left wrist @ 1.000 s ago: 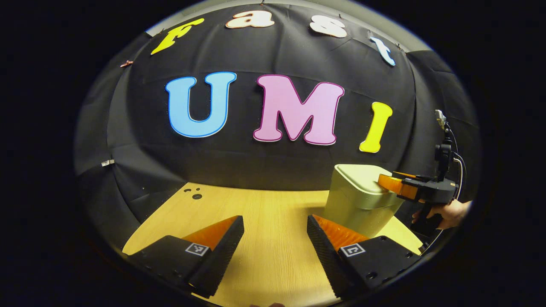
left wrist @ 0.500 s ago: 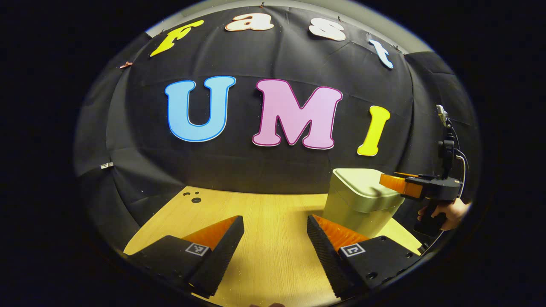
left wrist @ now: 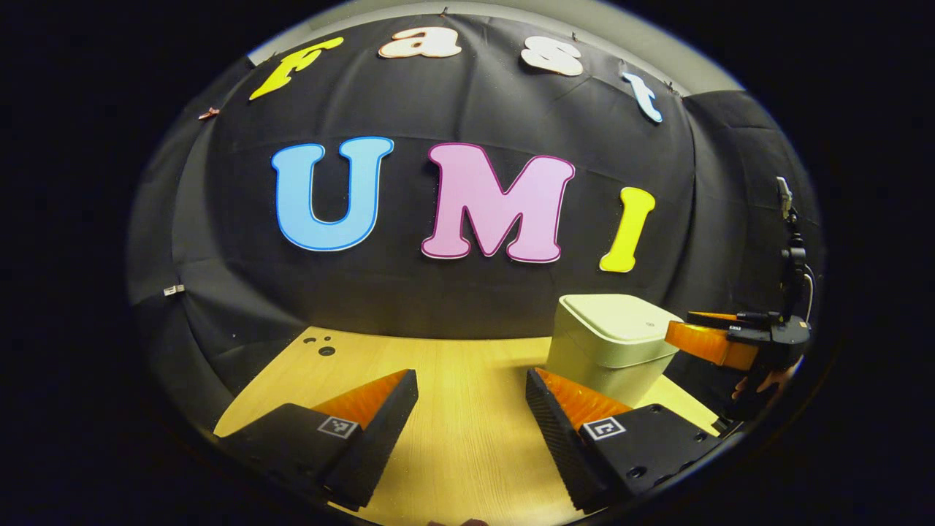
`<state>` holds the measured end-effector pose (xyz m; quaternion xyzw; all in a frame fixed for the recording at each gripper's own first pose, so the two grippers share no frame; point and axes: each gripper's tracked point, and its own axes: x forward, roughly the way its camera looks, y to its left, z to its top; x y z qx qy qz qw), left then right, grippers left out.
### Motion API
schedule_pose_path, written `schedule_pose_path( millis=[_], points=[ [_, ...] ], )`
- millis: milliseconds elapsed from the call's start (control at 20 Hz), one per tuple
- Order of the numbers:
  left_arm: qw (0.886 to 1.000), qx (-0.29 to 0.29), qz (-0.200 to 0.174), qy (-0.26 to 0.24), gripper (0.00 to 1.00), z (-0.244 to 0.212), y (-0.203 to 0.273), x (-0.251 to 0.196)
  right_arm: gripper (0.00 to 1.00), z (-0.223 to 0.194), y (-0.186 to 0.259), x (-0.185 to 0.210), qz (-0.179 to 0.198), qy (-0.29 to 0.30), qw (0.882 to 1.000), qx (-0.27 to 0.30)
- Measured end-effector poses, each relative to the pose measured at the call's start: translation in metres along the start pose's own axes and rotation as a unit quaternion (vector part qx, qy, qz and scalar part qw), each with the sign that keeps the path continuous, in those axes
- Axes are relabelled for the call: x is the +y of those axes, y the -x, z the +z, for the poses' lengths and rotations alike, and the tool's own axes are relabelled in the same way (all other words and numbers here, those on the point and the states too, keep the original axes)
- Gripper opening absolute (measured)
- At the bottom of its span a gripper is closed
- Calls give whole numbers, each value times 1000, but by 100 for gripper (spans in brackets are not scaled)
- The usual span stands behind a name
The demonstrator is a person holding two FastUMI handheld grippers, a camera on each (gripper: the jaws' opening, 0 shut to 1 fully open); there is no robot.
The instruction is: Press the lid of the desktop garbage bin to open it, pick up the crumpled paper on the desktop and throw it into the bin, then pick up the pop can on the desktop and drop it into the bin, and finally close the garbage bin lid.
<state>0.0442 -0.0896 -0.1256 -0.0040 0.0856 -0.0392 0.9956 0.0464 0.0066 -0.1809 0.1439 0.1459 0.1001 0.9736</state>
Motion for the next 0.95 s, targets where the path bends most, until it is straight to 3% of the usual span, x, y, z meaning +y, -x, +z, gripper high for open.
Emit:
schedule_pose_path(
  millis=[600, 950],
  points=[
    [999, -19, -51, 0, 96, 2, 20, 1, 84, 6, 67, 31, -42, 19, 999, -17],
    [999, -22, -44, 7, 96, -3, 29, 4, 83, 4, 79, 36, -48, 46, 998, -18]
  ],
)
